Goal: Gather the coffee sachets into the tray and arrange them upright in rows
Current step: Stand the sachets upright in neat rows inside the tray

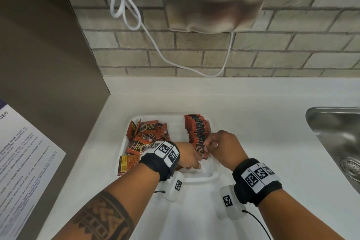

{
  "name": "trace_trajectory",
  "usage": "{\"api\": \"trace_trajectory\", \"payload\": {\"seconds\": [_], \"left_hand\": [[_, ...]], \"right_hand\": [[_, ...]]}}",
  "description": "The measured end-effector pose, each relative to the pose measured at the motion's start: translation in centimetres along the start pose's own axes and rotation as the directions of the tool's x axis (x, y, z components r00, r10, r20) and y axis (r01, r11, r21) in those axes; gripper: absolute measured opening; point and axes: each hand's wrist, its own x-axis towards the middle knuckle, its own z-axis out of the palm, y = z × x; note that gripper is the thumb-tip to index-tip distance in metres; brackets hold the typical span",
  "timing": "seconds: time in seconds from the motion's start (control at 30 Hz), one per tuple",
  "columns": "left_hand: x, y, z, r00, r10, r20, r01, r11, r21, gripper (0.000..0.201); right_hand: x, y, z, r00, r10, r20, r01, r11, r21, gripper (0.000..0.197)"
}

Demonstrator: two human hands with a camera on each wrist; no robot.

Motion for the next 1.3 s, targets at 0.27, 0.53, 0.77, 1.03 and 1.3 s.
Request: {"api": "trace_trajectory", "payload": {"seconds": [0.27, 0.53, 0.77, 1.03, 1.3], "left_hand": [[1.2, 0.0, -0.2, 1.0, -0.013, 0.024, 0.013, 1.0, -0.001, 0.049], [1.8, -0.4, 0.2, 0.999, -0.007, 0.048, 0.009, 0.999, -0.032, 0.057], [1.3, -0.1, 0.0, 0.998, 0.009, 0.062, -0.007, 1.0, -0.022, 0.056], [0.4, -0.2, 0.1, 0.999, 0.013, 0.039, -0.01, 0.998, -0.068, 0.051], [-1.3, -2.3, -0.9, 0.998, -0.015, -0.056, 0.004, 0.982, -0.187, 0.022]], "right_hand": [[0.6, 0.6, -0.3, 1.0, 0.011, 0.012, -0.012, 0.999, 0.044, 0.018], [0.7, 0.9, -0.2, 1.0, 0.002, 0.013, -0.002, 0.999, 0.038, 0.026], [0.6, 1.0, -0.4, 1.0, -0.012, 0.022, 0.012, 1.0, 0.025, 0.026], [0.3, 0.9, -0.4, 1.0, -0.014, 0.022, 0.013, 0.999, 0.029, 0.026], [-0.5, 0.3, -1.6, 1.0, -0.011, 0.008, 0.011, 1.0, 0.007, 0.025]]}}
